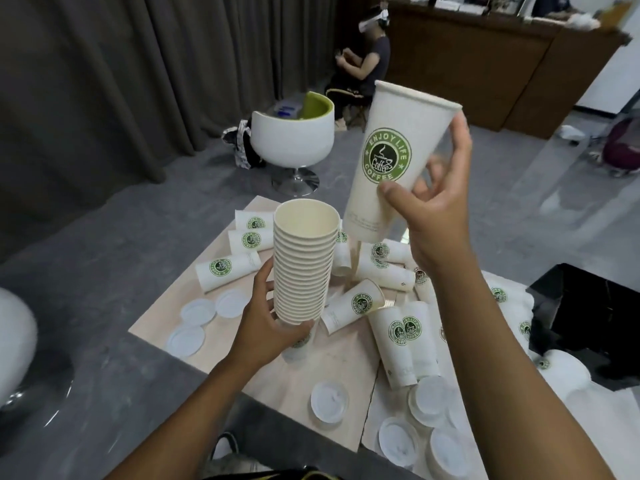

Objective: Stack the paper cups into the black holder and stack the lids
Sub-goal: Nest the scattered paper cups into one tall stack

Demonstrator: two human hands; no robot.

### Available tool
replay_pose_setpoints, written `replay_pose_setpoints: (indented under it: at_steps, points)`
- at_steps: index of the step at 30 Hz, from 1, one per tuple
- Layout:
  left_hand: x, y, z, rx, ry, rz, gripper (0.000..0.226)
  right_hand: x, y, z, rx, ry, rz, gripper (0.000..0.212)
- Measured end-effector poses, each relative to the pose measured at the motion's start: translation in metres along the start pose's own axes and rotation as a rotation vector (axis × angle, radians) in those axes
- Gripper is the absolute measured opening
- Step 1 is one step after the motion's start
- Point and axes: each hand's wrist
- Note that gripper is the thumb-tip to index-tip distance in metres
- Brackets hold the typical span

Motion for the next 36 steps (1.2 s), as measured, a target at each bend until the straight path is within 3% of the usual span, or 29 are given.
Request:
replay_pose_setpoints:
  at_steps: [6, 14, 20, 27, 36]
  points:
    - [0.004, 0.001, -0.009, 0.000, 0.013, -0.009, 0.114, -0.034, 0.015, 0.023, 0.062, 0.029, 0.094, 0.108]
    - [0.008, -0.003, -0.016, -0.032, 0.060, -0.029, 0.116, -0.066, -0.006, 0.000, -0.017, -0.029, 0.175, 0.109]
    - [0.015, 0.003, -0.010, 0.035, 0.075, -0.065, 0.110, -0.068, -0.013, -0.014, -0.031, -0.137, 0.240, 0.108]
    - [0.020, 0.007, -0.014, -0.020, 0.133, -0.041, 0.114, -0.059, -0.008, -0.027, -0.032, -0.204, 0.275, 0.106]
    - [0.013, 0.016, -0.011, -0.043, 0.105, -0.053, 0.116, -0.049, -0.003, -0.030, -0.077, -0.179, 0.276, 0.069]
Point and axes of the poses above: each hand's wrist, its own y-axis towards the middle knuckle, its own x-axis out of the back of the hand, z = x × y, and after that the axes turned 4 degrees about -z, right-handed
